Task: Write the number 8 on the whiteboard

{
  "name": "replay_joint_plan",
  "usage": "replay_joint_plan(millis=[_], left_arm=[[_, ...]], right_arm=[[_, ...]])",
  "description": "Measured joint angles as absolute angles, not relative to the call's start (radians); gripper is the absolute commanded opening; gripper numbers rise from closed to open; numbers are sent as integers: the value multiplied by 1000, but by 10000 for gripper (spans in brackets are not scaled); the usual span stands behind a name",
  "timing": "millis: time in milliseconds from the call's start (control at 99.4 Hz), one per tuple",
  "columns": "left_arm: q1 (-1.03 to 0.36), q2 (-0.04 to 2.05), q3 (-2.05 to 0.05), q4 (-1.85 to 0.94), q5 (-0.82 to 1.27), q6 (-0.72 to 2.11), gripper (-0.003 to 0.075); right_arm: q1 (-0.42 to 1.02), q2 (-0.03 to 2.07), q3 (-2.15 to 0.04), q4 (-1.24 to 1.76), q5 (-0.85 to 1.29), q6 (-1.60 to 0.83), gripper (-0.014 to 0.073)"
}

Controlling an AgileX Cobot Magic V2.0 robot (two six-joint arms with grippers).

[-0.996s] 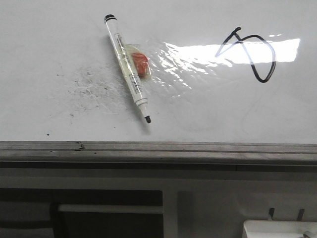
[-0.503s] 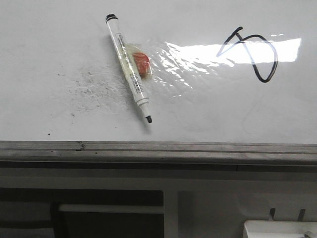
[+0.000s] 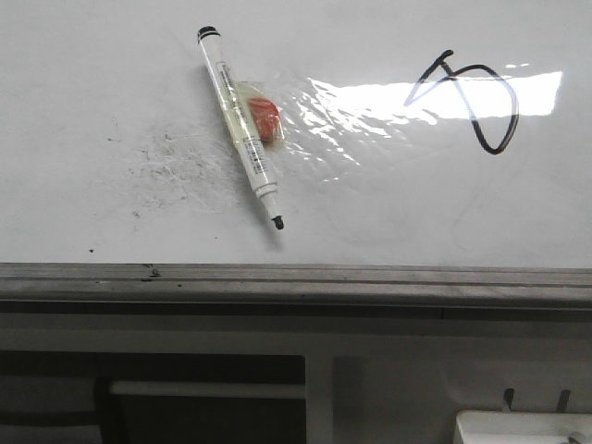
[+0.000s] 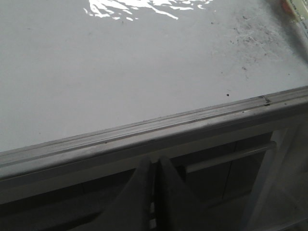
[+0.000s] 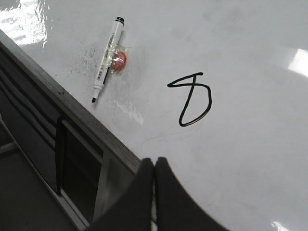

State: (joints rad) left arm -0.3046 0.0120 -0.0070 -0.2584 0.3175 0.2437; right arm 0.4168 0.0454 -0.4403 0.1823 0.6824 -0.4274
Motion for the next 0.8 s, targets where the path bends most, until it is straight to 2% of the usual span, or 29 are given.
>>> replay_joint_plan(millis=[805], left_arm=[[-305,-4,-7,-256,327,238,-20]], right_arm=[[417,45,-440,181,682,-426,-64]])
